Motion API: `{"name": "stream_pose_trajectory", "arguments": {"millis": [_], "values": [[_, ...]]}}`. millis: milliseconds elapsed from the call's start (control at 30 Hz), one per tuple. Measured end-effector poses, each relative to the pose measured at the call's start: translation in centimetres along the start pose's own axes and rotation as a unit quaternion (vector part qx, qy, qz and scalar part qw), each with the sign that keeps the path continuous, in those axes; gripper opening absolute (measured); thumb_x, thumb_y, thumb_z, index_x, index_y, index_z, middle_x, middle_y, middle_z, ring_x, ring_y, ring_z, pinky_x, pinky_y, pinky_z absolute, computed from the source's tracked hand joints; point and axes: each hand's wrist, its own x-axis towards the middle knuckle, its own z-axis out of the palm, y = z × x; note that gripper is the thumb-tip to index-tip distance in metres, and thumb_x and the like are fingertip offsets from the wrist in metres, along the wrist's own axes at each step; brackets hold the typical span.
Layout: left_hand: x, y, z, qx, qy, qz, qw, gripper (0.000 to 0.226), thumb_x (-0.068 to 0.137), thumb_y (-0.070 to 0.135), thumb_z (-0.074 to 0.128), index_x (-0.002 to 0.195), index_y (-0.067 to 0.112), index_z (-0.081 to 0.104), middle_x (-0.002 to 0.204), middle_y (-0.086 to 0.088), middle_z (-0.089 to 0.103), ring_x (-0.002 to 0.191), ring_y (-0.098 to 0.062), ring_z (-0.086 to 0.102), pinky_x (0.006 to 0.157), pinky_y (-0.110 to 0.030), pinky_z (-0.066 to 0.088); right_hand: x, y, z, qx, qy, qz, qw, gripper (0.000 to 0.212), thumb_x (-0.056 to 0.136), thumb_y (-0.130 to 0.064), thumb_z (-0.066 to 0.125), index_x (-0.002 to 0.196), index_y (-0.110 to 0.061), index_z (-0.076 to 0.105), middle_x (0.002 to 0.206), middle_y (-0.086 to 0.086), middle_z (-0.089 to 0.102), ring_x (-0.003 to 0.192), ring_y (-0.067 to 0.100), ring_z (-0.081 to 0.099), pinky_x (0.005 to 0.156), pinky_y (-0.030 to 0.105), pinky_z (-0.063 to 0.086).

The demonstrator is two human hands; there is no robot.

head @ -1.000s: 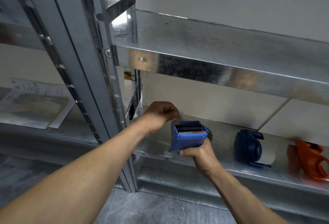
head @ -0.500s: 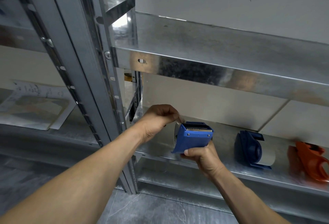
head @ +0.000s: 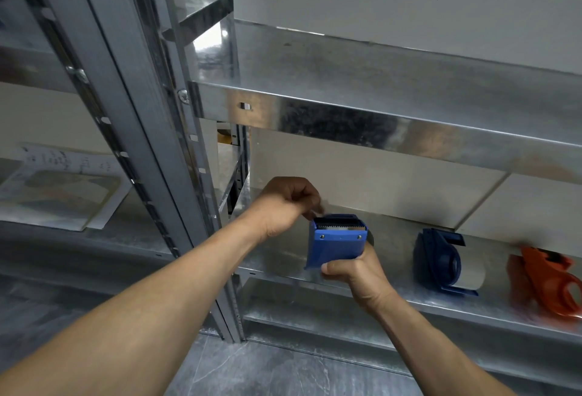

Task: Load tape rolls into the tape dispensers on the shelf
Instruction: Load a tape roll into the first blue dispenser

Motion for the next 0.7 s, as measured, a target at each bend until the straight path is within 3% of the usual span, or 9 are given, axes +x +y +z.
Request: {"name": "stream_pose_trajectory", "arguments": {"millis": [100, 267, 400, 533, 700], "values": [[-0.3, 0.0, 0.1, -0.042, 0.019, -0.006, 0.999, 0.012, 0.093, -0.002, 0.056, 0.09, -0.004, 0.068, 0.09, -0.01, 0.075, 0.067, -0.009, 0.069, 0.067, -0.02, 0.055, 0.1, 0.3, -0.1, 0.034, 0.011, 0.017, 0.999, 0.055, 0.048, 0.0, 0.072, 0.102, -0.007, 0.067, 0.085, 0.008, 0.072, 0.08, 0.024, 0.068, 0.068, 0.045, 0.059], [-0.2, 0.1, 0.2, 0.003, -0.016, -0.001, 1.0, 0.012, 0.093, 0.002, 0.058, 0.088, 0.005, 0.068, 0.087, -0.004, 0.076, 0.067, -0.013, 0.07, 0.067, -0.022, 0.054, 0.1, 0.4, -0.4, -0.069, -0.022, 0.008, 0.997, 0.057, 0.05, -0.004, 0.073, 0.107, -0.008, 0.066, 0.081, -0.001, 0.07, 0.074, 0.011, 0.064, 0.06, 0.024, 0.052], [0.2, 0.4, 0.2, 0.033, -0.024, -0.009, 0.999, 0.015, 0.094, 0.004, 0.058, 0.084, 0.012, 0.067, 0.085, -0.001, 0.076, 0.064, -0.01, 0.068, 0.067, -0.024, 0.054, 0.1, 0.4, -0.4, -0.078, -0.023, 0.011, 0.997, 0.059, 0.05, -0.004, 0.074, 0.108, -0.009, 0.065, 0.085, 0.0, 0.071, 0.076, 0.008, 0.066, 0.063, 0.022, 0.052], [0.4, 0.6, 0.3, 0.061, -0.021, -0.011, 0.998, 0.021, 0.094, 0.007, 0.059, 0.079, 0.02, 0.066, 0.08, 0.003, 0.075, 0.069, -0.012, 0.068, 0.077, -0.036, 0.058, 0.1, 0.3, -0.3, -0.084, -0.022, 0.013, 0.996, 0.057, 0.051, -0.005, 0.073, 0.107, -0.008, 0.064, 0.08, -0.003, 0.069, 0.071, 0.005, 0.064, 0.06, 0.02, 0.051], [0.5, 0.9, 1.1, 0.057, -0.031, -0.006, 0.998, 0.023, 0.092, 0.005, 0.059, 0.075, 0.02, 0.066, 0.076, 0.001, 0.074, 0.07, -0.015, 0.069, 0.075, -0.035, 0.058, 0.1, 0.2, 0.1, -0.099, -0.018, 0.008, 0.995, 0.059, 0.048, -0.006, 0.073, 0.106, -0.009, 0.063, 0.083, -0.004, 0.07, 0.072, 0.004, 0.065, 0.061, 0.019, 0.05]]}}
